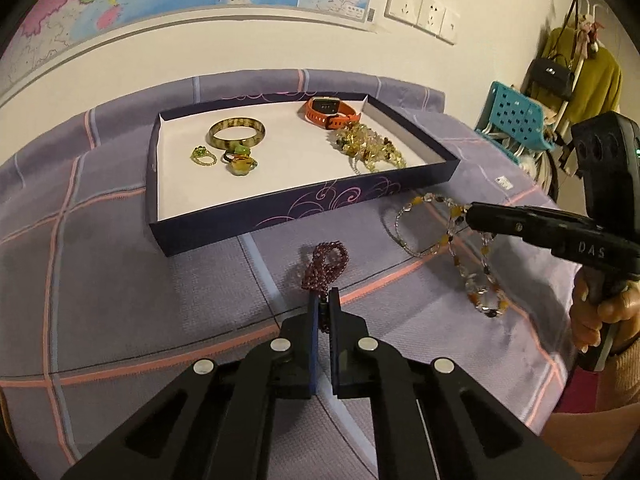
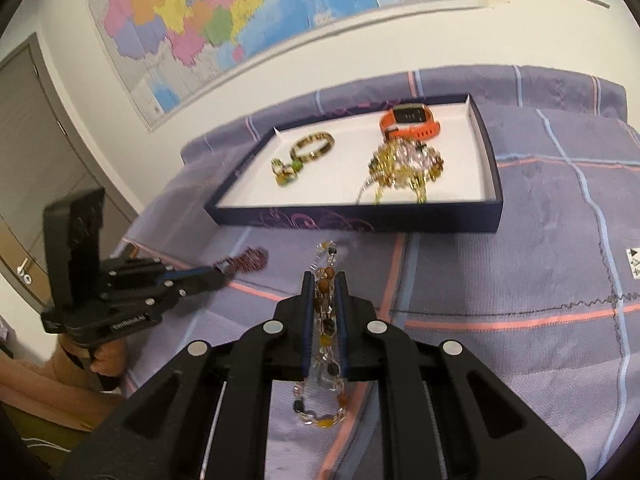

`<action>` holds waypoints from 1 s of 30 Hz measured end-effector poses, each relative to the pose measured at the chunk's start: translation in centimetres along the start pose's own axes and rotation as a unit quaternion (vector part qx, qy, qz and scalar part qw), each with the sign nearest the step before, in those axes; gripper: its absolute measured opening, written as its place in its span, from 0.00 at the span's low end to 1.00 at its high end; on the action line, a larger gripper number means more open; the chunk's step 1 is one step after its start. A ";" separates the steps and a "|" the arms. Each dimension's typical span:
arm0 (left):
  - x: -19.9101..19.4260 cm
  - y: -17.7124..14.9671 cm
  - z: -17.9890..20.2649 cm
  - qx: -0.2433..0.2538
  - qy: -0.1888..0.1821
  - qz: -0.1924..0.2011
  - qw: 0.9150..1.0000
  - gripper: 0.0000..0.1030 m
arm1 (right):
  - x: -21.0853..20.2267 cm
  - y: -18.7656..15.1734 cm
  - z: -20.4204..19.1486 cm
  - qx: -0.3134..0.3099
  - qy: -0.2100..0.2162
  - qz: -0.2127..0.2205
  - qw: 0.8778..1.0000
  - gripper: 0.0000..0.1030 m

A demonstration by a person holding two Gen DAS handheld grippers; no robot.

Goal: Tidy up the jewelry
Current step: 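Lift the bead necklace with the right tool while the left tool lifts the maroon bracelet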

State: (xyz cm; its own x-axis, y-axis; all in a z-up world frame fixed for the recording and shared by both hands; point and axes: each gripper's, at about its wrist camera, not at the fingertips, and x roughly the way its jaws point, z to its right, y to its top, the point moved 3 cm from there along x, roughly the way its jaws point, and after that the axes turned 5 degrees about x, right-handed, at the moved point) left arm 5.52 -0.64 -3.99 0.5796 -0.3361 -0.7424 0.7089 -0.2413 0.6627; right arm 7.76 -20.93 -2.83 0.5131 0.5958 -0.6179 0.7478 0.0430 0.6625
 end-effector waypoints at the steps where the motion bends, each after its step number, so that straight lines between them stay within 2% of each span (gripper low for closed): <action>1: -0.1 0.0 0.0 0.001 0.004 0.002 1.000 0.03 | -0.2 0.1 0.0 0.002 0.003 0.003 1.000 0.10; 8: -1.1 0.2 -0.1 0.010 0.006 0.014 1.000 0.05 | -1.3 0.9 -0.4 0.004 0.019 0.017 1.000 0.10; 9: -1.1 0.2 -0.1 0.013 0.018 0.014 1.000 0.18 | -1.3 0.9 -0.5 0.003 0.020 0.017 1.000 0.10; 11: -0.7 0.1 0.0 0.020 0.008 0.007 1.000 0.42 | -1.2 0.9 -0.6 0.001 0.016 0.016 1.000 0.10; 12: -0.5 0.1 0.1 0.026 0.014 0.006 1.000 0.46 | -1.1 0.9 -0.5 0.002 0.016 0.014 1.000 0.10; 13: -0.3 0.1 0.1 0.030 0.022 0.005 0.999 0.47 | -0.9 0.8 -0.5 0.004 0.017 0.012 1.000 0.10; 17: 1.1 0.4 0.5 0.047 0.029 -0.009 0.998 0.46 | -0.4 0.5 -0.1 0.010 0.017 0.005 1.000 0.10; 19: 1.7 0.6 0.6 0.052 0.027 -0.016 0.998 0.41 | -0.1 0.3 0.0 0.011 0.014 0.003 1.000 0.10; 20: 1.9 0.7 0.6 0.055 0.034 -0.020 0.998 0.34 | 0.0 0.3 0.1 0.013 0.015 0.002 1.000 0.10; 21: 2.0 0.8 0.6 0.060 0.043 -0.020 0.997 0.22 | 0.0 0.3 0.2 0.013 0.014 0.001 1.000 0.10; 25: 1.8 0.9 0.6 0.059 0.045 -0.016 0.997 0.03 | -0.1 0.4 0.0 0.012 0.016 0.005 1.000 0.10; 30: 0.7 1.1 0.3 0.036 0.012 0.000 0.999 0.03 | -0.8 1.4 -0.5 0.006 0.030 0.017 0.999 0.10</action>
State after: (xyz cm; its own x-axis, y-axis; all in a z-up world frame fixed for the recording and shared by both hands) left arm 6.56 -1.41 -3.71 0.5904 -0.3145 -0.7433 0.6784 -0.3056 0.6681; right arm 8.18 -20.89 -1.19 0.5127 0.6438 -0.5680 0.7358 0.0115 0.6771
